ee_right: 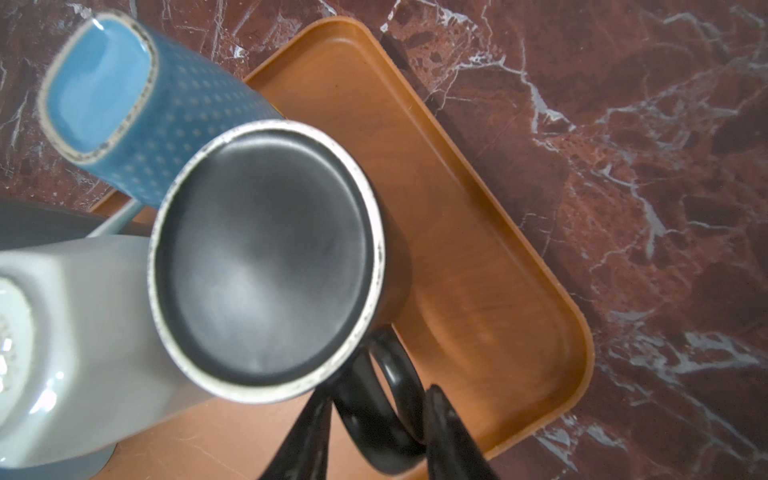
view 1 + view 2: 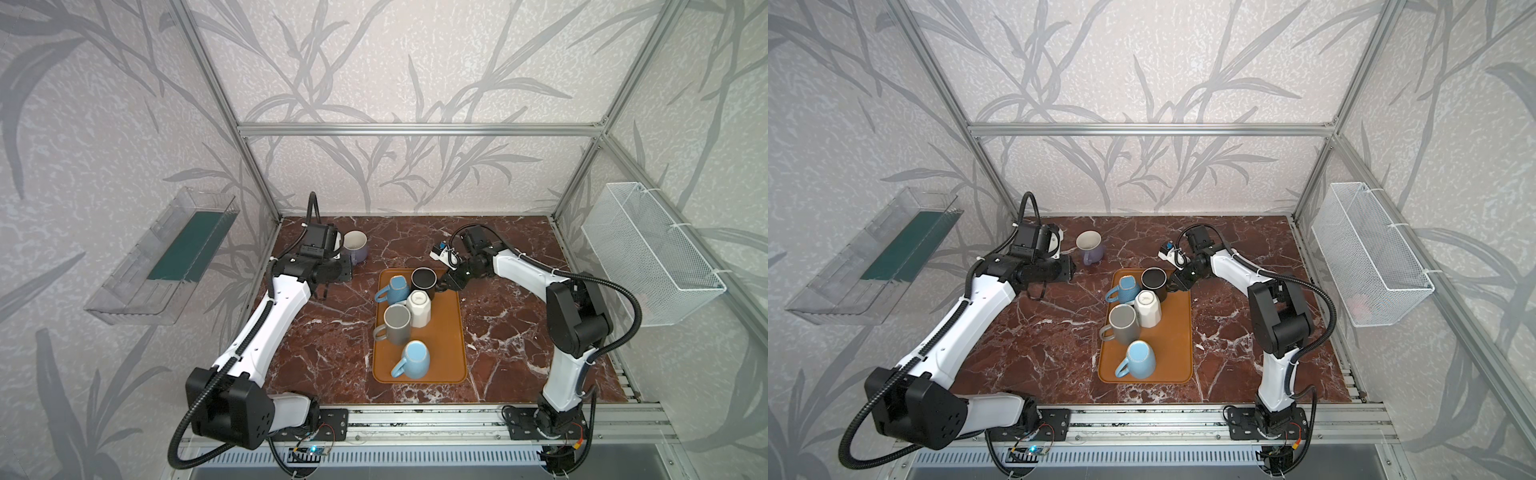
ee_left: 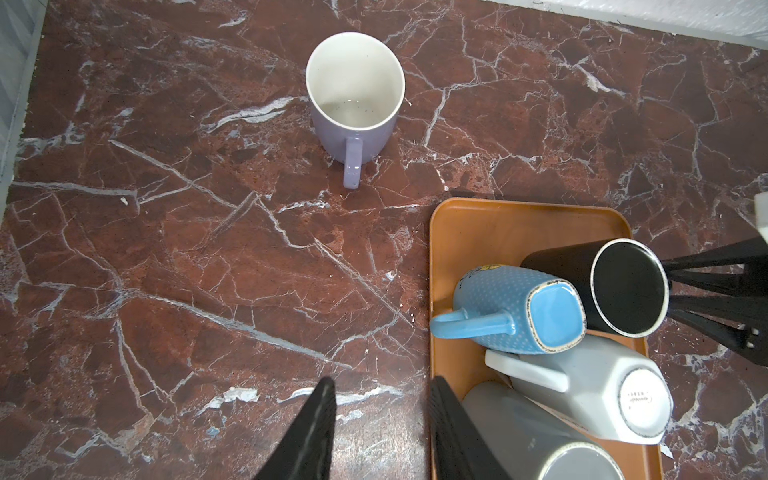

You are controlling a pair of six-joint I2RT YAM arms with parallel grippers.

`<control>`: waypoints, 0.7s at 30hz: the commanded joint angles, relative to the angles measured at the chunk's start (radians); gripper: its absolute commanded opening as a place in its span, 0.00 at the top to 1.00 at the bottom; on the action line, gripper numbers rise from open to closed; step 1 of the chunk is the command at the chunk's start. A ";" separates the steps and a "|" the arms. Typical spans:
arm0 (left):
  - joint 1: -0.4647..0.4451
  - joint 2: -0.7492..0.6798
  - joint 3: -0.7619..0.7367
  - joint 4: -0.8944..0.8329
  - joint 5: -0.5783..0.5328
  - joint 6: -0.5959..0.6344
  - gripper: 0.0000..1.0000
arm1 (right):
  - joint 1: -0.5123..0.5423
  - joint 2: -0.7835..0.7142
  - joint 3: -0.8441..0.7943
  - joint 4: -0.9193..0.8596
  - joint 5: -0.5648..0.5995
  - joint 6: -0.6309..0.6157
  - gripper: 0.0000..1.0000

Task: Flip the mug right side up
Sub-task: 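Lower the right gripper onto the black mug on the tray and grasp it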

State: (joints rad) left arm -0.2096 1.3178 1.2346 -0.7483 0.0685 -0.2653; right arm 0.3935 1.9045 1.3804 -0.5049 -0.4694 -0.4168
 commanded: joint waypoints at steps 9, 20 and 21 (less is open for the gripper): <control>-0.004 -0.012 -0.009 0.000 0.004 0.008 0.60 | 0.037 -0.047 -0.035 -0.039 0.076 0.026 0.71; -0.005 -0.011 -0.009 -0.001 0.003 0.011 0.60 | 0.082 -0.030 0.007 -0.050 0.174 0.076 0.61; -0.004 -0.011 -0.010 -0.001 0.004 0.011 0.60 | 0.083 -0.024 0.012 -0.050 0.181 0.079 0.61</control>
State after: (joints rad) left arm -0.2096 1.3178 1.2346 -0.7471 0.0727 -0.2630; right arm 0.4667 1.8843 1.3529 -0.5301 -0.3290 -0.3588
